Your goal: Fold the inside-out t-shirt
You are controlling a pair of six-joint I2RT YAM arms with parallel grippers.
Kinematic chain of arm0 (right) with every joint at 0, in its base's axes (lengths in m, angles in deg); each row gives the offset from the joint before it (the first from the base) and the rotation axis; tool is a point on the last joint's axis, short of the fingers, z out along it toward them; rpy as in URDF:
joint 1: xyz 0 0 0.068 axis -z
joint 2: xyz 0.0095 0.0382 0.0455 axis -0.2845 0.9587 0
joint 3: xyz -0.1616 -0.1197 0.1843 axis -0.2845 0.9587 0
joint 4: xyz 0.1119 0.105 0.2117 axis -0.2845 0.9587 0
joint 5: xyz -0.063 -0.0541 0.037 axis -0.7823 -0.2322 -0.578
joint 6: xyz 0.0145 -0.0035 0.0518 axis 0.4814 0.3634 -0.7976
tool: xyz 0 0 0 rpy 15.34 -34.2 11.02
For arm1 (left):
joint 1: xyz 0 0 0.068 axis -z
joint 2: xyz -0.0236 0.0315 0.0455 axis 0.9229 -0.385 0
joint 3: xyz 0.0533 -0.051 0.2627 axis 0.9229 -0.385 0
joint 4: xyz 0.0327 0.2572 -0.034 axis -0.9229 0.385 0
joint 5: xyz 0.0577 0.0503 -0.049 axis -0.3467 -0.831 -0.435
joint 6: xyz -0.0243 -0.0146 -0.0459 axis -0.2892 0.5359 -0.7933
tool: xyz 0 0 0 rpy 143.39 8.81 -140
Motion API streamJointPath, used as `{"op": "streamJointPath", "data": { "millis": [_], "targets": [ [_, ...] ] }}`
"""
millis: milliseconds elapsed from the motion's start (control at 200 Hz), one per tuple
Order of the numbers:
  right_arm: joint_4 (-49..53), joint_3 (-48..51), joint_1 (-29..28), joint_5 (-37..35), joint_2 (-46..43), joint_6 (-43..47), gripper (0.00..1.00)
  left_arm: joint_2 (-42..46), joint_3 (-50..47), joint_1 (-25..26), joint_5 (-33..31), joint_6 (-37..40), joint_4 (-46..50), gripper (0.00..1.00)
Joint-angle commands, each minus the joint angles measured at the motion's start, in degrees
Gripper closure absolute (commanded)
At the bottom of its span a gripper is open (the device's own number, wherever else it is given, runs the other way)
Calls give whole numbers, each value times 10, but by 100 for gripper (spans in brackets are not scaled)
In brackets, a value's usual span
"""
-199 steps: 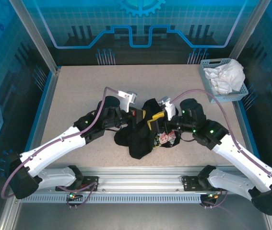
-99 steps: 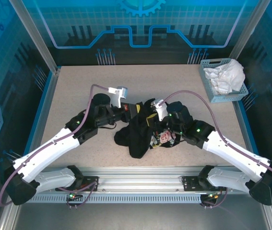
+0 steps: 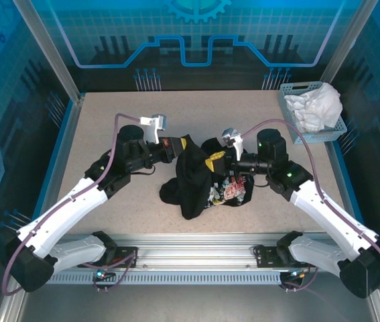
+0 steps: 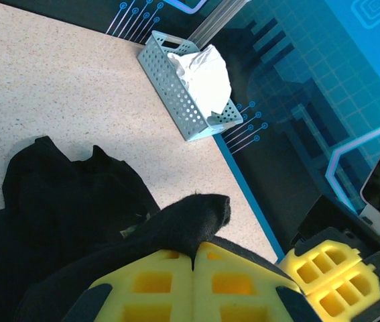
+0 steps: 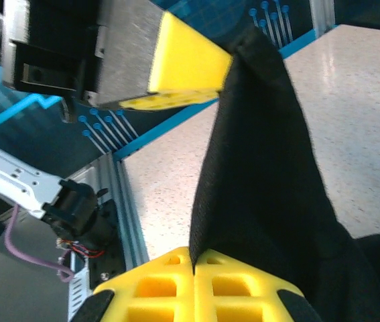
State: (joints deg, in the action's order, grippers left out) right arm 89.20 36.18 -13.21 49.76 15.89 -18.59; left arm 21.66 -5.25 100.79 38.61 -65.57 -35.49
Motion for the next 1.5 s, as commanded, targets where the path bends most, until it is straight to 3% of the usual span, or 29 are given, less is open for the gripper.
{"op": "streamJointPath", "data": {
  "millis": [0,95,365,615,910,1166,1496],
  "targets": [
    [-53,4,10,65,12,-21,100,-5,-18,-6,13,24,-12,100],
    [-73,5,14,73,20,-35,100,-3,-25,-7,22,33,-14,100],
    [-94,7,23,60,31,-58,100,32,-68,-7,60,33,-38,66],
    [-103,7,24,56,34,-66,100,42,-105,-7,125,-3,-115,53],
    [-96,24,24,50,28,-65,100,8,-89,-7,146,-19,-152,53],
    [-82,21,32,31,25,-72,100,42,-120,-7,100,1,-140,55],
    [-94,21,33,37,35,-84,100,25,-116,-7,131,0,-161,51]
  ]
}}
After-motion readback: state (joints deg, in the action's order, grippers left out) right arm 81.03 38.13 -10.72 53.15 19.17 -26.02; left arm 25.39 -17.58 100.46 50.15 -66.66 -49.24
